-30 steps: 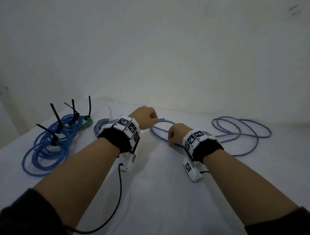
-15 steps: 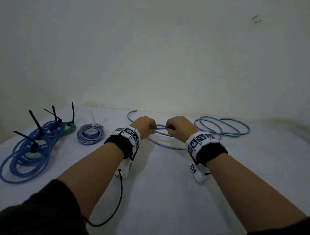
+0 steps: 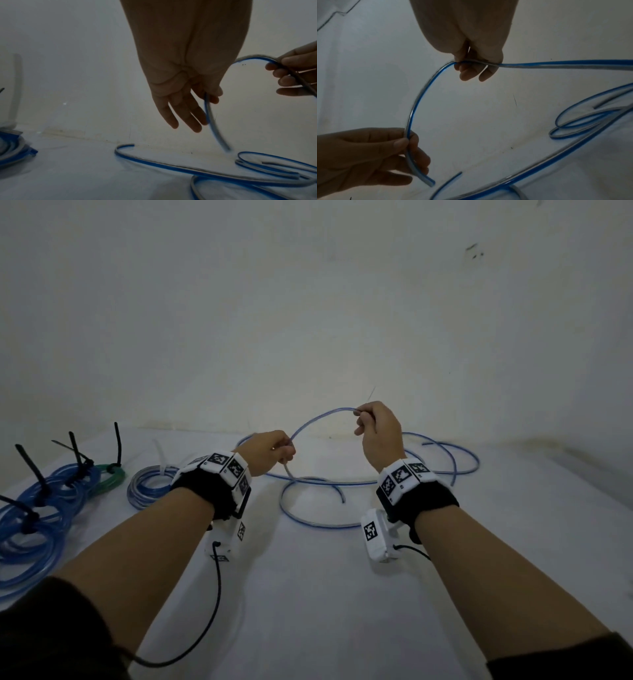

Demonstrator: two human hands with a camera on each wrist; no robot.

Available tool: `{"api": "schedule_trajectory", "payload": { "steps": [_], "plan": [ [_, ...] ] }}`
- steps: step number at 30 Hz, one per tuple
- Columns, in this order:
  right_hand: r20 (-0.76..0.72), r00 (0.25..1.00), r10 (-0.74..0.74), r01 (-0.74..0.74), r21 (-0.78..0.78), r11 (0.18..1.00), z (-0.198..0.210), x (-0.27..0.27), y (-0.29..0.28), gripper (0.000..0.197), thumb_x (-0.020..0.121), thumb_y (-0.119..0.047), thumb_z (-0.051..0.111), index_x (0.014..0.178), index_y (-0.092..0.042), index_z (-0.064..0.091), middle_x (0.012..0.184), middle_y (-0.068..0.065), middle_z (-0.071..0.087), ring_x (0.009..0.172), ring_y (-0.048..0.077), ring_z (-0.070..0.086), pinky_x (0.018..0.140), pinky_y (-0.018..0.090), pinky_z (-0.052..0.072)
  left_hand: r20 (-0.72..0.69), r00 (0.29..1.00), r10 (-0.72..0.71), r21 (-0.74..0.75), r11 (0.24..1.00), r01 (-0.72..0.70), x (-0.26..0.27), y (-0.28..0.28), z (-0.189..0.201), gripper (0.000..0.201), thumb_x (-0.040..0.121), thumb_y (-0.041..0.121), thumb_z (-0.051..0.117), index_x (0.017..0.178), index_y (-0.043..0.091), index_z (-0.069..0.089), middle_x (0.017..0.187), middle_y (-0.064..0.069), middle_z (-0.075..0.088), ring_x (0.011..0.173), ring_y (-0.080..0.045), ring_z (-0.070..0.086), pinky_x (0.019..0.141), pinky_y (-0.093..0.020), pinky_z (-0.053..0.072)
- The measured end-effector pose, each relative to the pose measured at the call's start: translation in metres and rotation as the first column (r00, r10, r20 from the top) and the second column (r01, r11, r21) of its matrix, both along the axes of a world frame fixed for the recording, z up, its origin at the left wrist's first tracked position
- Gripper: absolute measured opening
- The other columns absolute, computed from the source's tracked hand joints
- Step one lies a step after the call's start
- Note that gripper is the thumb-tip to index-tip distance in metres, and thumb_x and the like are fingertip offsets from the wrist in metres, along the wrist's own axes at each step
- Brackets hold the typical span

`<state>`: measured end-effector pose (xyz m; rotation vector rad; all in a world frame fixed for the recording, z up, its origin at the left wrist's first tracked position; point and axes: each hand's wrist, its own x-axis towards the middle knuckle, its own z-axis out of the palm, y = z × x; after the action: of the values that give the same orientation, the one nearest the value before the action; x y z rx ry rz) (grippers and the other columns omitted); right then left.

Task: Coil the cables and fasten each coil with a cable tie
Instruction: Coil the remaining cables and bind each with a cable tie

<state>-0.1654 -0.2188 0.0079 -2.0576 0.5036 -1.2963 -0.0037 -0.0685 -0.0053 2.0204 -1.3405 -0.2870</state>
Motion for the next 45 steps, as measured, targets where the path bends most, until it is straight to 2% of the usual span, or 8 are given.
{"api": "schedule_trajectory", "payload": {
  "steps": [6,10,16,24,29,36,41,45],
  "plan": [
    [0.086,0.994,-0.061,0.055,0.072,0.996,0.003,-0.001,-0.005,0.023,0.095,0.0,0.036,0.098,0.001,0.059,0.082,0.006,0.054,0.068,0.017,0.049,0.065,0.021,0.041,-0.311,0.947,-0.079,-0.069,0.996,0.06,-0.006,0.007,0.005,0.02,0.098,0.014,0.04,0.084,0.013,0.054,0.075,-0.005,0.063,0.065,-0.008,0.067,0.072,-0.028,0.053],
    [0.005,0.993,-0.118,0.118,-0.034,0.992,0.003,-0.004,-0.004,0.022,0.095,-0.004,0.042,0.104,-0.001,0.062,0.095,0.008,0.052,0.087,0.016,0.047,0.073,0.016,0.033,-0.455,0.885,-0.095,-0.3,0.953,-0.052,-0.016,0.01,0.019,0.029,0.1,0.016,0.036,0.081,0.009,0.056,0.067,-0.004,0.045,0.044,-0.003,0.053,0.051,-0.018,0.051],
    [-0.143,0.986,-0.091,0.084,-0.058,0.995,-0.006,0.002,0.0,0.027,0.093,0.004,0.044,0.113,0.003,0.062,0.094,-0.002,0.048,0.076,0.001,0.047,0.071,0.009,0.036,-0.696,0.637,-0.331,-0.529,0.836,-0.144,-0.027,0.01,0.048,0.033,0.099,0.01,0.028,0.091,0.005,0.061,0.063,0.003,0.043,0.053,-0.008,0.032,0.048,-0.016,0.031],
    [-0.032,0.994,-0.107,0.111,0.189,0.976,-0.003,0.013,0.023,0.009,0.088,-0.002,0.056,0.084,-0.01,0.052,0.079,0.005,0.058,0.076,0.031,0.061,0.072,0.037,0.05,-0.468,0.804,-0.366,-0.596,0.803,0.018,-0.049,0.012,0.058,0.021,0.099,0.009,0.039,0.093,0.014,0.058,0.062,0.007,0.055,0.052,-0.005,0.043,0.055,-0.016,0.04],
    [-0.241,0.965,0.103,-0.12,-0.058,0.991,0.006,0.016,0.05,0.01,0.087,-0.003,0.054,0.09,-0.001,0.063,0.084,0.012,0.066,0.076,0.019,0.054,0.069,0.024,0.039,-0.232,0.952,-0.201,-0.672,0.741,-0.007,-0.047,0.005,0.057,0.013,0.095,0.004,0.046,0.097,0.007,0.059,0.076,-0.003,0.064,0.062,-0.005,0.058,0.066,-0.016,0.05],
    [-0.329,0.933,0.147,-0.263,-0.344,0.901,0.014,0.012,0.055,0.025,0.074,0.007,0.057,0.093,-0.004,0.069,0.086,0.013,0.059,0.071,0.014,0.048,0.066,0.01,0.035,0.201,0.976,0.078,-0.438,0.899,0.019,-0.025,0.01,0.041,0.013,0.094,0.01,0.046,0.091,0.008,0.058,0.09,-0.007,0.069,0.083,-0.019,0.065,0.081,-0.03,0.051],
    [-0.276,0.961,0.026,-0.162,-0.481,0.862,0.016,0.01,0.048,0.009,0.079,-0.014,0.067,0.086,-0.011,0.064,0.081,0.001,0.064,0.071,0.018,0.055,0.071,0.037,0.046,0.231,0.969,0.092,-0.229,0.973,-0.038,-0.026,0.018,0.034,0.018,0.096,0.015,0.038,0.086,0.008,0.051,0.072,-0.003,0.067,0.064,-0.018,0.063,0.074,-0.035,0.051],
    [-0.202,0.96,-0.195,0.022,-0.637,0.771,0.01,0.009,0.038,0.012,0.082,-0.026,0.06,0.084,-0.018,0.069,0.079,-0.002,0.068,0.078,0.026,0.057,0.074,0.035,0.033,0.2,0.978,0.06,-0.137,0.99,-0.033,-0.027,0.023,0.038,0.03,0.099,0.02,0.031,0.09,0.008,0.057,0.068,-0.001,0.062,0.068,-0.019,0.054,0.075,-0.036,0.045]
  ]
}}
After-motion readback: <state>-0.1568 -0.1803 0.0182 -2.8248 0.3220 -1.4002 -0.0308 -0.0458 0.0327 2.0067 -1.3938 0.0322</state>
